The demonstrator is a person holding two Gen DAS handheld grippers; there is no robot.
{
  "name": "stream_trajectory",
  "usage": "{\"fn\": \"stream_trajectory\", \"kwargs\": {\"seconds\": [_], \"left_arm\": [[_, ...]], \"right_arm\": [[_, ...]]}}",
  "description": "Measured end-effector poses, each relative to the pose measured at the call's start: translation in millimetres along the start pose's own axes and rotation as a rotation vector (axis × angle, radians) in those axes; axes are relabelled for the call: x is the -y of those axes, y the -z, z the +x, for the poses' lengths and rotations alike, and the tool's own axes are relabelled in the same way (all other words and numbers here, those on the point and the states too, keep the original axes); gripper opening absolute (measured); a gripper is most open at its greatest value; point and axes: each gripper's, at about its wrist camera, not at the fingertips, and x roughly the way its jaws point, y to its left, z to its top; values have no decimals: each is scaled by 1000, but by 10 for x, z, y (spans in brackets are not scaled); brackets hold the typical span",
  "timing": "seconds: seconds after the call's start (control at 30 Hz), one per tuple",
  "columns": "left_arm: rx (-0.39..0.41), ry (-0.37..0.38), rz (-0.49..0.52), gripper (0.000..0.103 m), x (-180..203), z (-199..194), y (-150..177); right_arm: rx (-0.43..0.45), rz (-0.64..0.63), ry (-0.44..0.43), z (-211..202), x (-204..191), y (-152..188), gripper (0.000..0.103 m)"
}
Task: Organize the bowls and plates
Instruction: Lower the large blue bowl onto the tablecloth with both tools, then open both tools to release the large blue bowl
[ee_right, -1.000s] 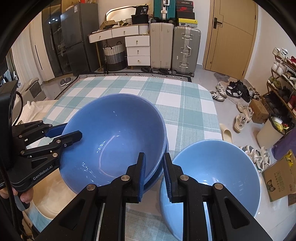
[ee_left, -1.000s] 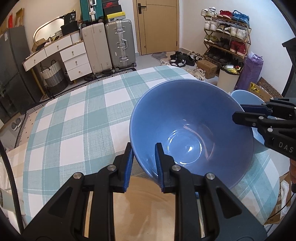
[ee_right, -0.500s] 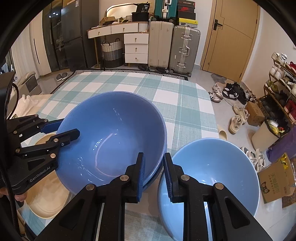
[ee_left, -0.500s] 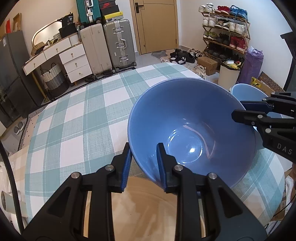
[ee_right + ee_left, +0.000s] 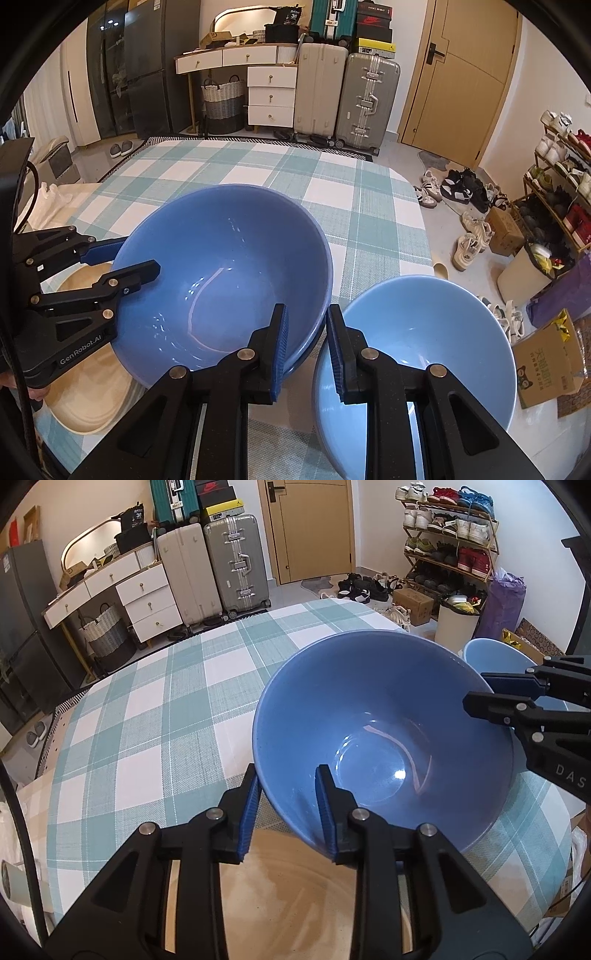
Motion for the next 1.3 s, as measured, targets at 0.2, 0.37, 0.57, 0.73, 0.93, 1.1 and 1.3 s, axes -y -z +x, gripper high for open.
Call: {"fn": "stream_trajectory", "kwargs": {"seconds": [0.2,0.37,0.57,0.73,0.93,1.1,1.3], "left_arm": [[-6,12,-2,31,6,40,28],[-8,25,2,38,17,58,52],[-15,37,-20,49,-25,33,65],[-20,43,-56,64,-121,13,80],[-7,61,-113,79,-273,-114,83],[24,68,-137,101,-336,-271,87],[46,95,-172,101,-375,-400,108]], "right_arm": [[1,-10,6,-2,-16,9,23],[2,-28,27,-2,-28,27,25],[5,-45,34,-18,-61,30,27],[7,-43,23,-40,-58,11,36],[29,-13,-5,-117,-38,-14,74],[64,37,-33,-283,8,-13,89],[106,70,-33,-477,60,10,99]]}}
